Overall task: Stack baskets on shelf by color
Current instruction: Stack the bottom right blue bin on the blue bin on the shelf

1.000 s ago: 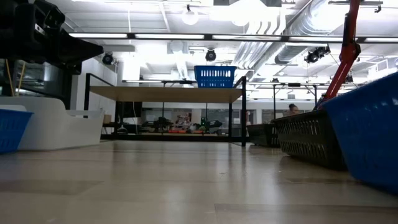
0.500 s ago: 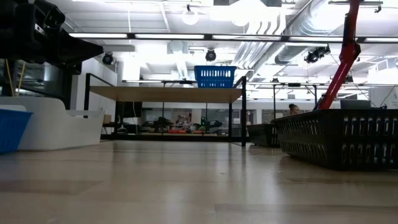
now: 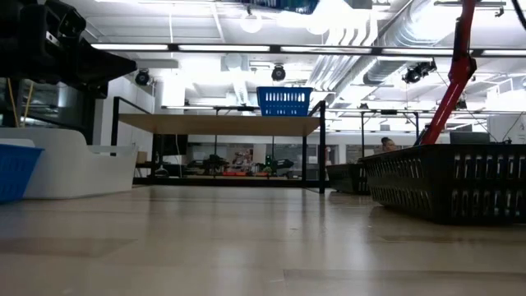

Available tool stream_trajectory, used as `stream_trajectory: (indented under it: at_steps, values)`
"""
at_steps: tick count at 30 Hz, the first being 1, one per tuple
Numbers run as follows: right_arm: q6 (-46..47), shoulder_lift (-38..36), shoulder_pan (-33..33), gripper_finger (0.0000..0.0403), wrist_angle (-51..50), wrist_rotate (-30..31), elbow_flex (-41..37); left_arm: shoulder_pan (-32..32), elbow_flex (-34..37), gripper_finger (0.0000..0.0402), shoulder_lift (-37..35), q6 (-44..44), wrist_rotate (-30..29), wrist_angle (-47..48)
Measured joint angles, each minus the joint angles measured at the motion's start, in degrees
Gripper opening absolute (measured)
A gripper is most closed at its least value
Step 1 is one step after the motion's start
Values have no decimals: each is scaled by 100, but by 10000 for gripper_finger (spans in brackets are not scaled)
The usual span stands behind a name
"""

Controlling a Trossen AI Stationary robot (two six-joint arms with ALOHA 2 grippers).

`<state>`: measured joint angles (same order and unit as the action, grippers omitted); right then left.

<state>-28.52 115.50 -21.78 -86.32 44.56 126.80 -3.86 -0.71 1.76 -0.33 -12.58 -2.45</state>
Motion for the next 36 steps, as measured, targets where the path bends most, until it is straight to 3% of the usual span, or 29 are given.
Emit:
stream_trajectory:
  at_steps: [6, 11, 15, 25, 36]
  values:
    - [-1668, -47, 1022, 0, -340, -8, -2, -2, -1, 1, 0, 0, -2, -1]
    - [-3213, -61, 1816, 0, -365, 500, -2, -1, 0, 1, 0, 2, -1, 1]
    - [-4093, -61, 2376, 0, -365, 539, -2, 0, 0, 1, 0, 2, 0, 1]
    - [-4417, -61, 3249, 0, -352, 419, -2, 0, 0, 1, 0, -3, -1, 1]
    - [-4126, -661, 3434, 0, -366, 474, -31, -1, -1, 1, 0, -3, 0, 1]
